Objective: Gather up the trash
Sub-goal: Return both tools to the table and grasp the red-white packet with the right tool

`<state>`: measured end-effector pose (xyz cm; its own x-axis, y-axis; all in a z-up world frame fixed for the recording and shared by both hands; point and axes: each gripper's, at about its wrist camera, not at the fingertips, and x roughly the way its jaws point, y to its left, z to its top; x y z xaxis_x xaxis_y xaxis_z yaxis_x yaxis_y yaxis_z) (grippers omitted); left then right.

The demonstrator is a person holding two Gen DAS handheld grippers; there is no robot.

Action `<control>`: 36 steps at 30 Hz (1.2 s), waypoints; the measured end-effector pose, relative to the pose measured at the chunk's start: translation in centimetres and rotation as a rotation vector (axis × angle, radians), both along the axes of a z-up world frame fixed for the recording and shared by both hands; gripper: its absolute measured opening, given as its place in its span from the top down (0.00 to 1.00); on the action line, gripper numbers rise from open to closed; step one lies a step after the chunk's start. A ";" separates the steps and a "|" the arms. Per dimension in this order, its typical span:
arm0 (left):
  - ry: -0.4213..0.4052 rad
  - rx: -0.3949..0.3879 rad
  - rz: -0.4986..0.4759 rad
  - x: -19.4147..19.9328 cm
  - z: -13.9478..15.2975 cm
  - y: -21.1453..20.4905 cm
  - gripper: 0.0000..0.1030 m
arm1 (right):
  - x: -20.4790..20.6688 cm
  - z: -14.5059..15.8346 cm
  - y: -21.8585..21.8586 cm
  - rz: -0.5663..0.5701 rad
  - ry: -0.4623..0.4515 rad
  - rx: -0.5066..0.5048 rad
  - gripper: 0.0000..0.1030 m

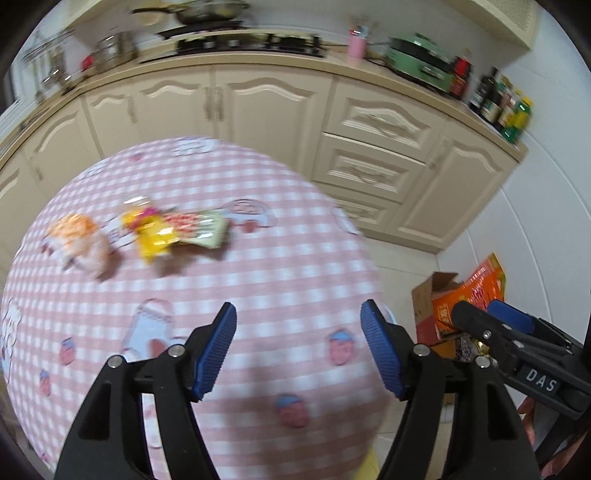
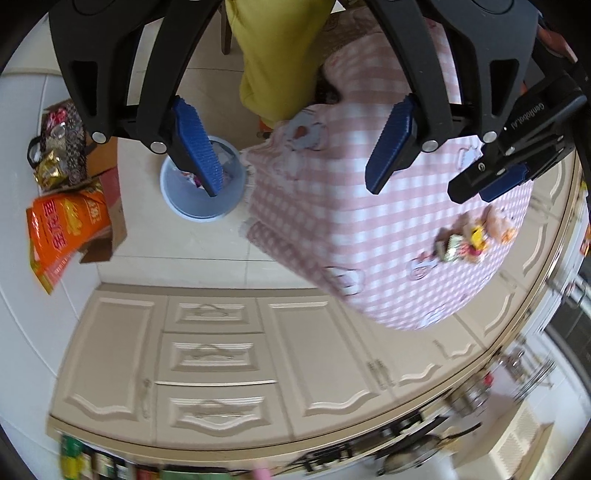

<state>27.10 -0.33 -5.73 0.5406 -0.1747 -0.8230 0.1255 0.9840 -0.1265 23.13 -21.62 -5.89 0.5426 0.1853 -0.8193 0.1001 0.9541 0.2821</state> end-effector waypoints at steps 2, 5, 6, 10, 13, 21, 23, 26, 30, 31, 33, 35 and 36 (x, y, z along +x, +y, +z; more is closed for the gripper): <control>0.008 -0.019 0.041 0.1 0.0 2.0 0.30 | 0.5 0.2 1.7 0.033 0.003 -0.013 0.22; 0.025 -0.056 0.099 0.2 -0.1 5.1 0.23 | 1.4 0.5 3.9 0.072 0.014 -0.026 0.22; 0.029 -0.065 0.122 0.2 -0.2 6.2 0.22 | 1.6 0.6 4.5 0.084 0.016 -0.029 0.22; 0.045 -0.103 0.168 0.4 -0.5 9.5 0.20 | 2.6 1.1 7.0 0.124 0.016 -0.041 0.21; 0.080 -0.139 0.207 0.9 -1.1 11.8 0.19 | 3.5 1.3 8.8 0.153 0.021 -0.049 0.21; 0.082 -0.148 0.306 2.9 -0.7 16.6 0.19 | 6.9 1.1 13.3 0.238 0.057 -0.065 0.21; 0.075 -0.145 0.333 3.8 -0.3 17.7 0.19 | 7.8 0.9 14.2 0.251 0.065 -0.063 0.21; 0.072 -0.148 0.371 5.2 -0.1 19.1 0.18 | 9.2 0.7 15.2 0.265 0.074 -0.070 0.21; 0.090 -0.143 0.416 7.7 -0.8 20.8 0.18 | 11.0 0.3 16.6 0.291 0.079 -0.086 0.21; 0.098 -0.145 0.422 8.0 -1.0 21.0 0.18 | 11.4 0.1 16.9 0.296 0.084 -0.088 0.21; 0.122 -0.163 0.441 9.2 -2.1 21.6 0.18 | 12.4 -0.3 17.7 0.313 0.093 -0.096 0.21; 0.136 -0.199 0.460 10.0 -3.2 22.2 0.18 | 13.2 -0.8 18.6 0.344 0.094 -0.110 0.21; 0.144 -0.210 0.466 10.3 -3.7 22.4 0.18 | 13.5 -1.0 18.8 0.353 0.094 -0.113 0.21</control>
<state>37.41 22.07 -9.44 0.4847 -0.1121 -0.8675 -0.3524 0.8827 -0.3109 36.62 -2.78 -6.91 0.3830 0.2525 -0.8886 -0.2196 0.9592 0.1779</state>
